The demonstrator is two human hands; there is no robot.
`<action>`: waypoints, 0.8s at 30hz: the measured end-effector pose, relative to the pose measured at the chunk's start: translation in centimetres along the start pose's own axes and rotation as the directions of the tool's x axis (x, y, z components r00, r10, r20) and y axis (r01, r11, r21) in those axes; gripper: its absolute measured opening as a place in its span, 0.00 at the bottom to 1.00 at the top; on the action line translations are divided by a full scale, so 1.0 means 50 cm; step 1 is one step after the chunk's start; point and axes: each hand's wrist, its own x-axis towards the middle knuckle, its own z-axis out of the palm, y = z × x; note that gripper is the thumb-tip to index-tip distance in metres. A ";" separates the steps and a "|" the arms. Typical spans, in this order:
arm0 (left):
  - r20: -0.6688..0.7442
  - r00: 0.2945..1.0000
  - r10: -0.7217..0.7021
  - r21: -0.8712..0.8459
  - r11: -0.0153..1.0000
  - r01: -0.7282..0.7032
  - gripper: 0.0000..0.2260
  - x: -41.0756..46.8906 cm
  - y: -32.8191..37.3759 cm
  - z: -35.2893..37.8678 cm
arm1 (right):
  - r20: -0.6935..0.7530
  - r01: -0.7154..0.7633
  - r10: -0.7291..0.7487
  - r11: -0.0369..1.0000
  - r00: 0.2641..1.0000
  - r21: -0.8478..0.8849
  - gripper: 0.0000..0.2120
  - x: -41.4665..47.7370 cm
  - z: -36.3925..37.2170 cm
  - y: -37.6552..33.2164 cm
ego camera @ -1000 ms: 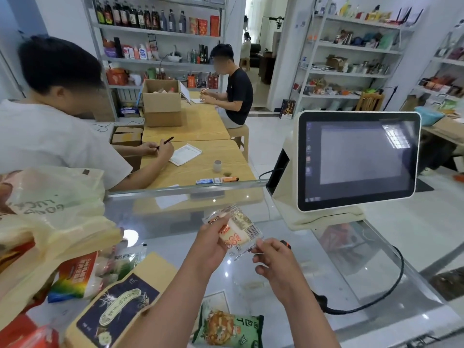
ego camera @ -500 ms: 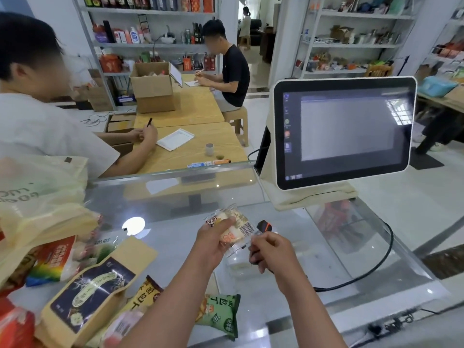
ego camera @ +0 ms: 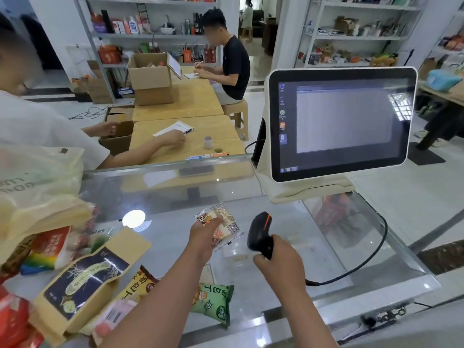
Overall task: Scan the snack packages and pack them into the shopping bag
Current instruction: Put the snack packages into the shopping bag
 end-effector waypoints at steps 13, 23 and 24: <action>0.004 1.000 0.028 0.019 0.999 -0.028 0.13 -0.001 -0.007 0.000 | 0.171 -0.153 0.096 0.920 0.981 0.360 0.08 -0.015 -0.097 -0.028; 0.017 0.999 0.041 -0.009 0.999 -0.040 0.04 0.003 -0.009 -0.003 | 0.169 -0.152 0.096 0.922 0.981 0.357 0.09 -0.016 -0.098 -0.033; 0.022 0.999 0.041 -0.019 0.999 -0.040 0.04 0.002 -0.009 -0.004 | 0.172 -0.155 0.098 0.922 0.980 0.355 0.10 -0.016 -0.099 -0.033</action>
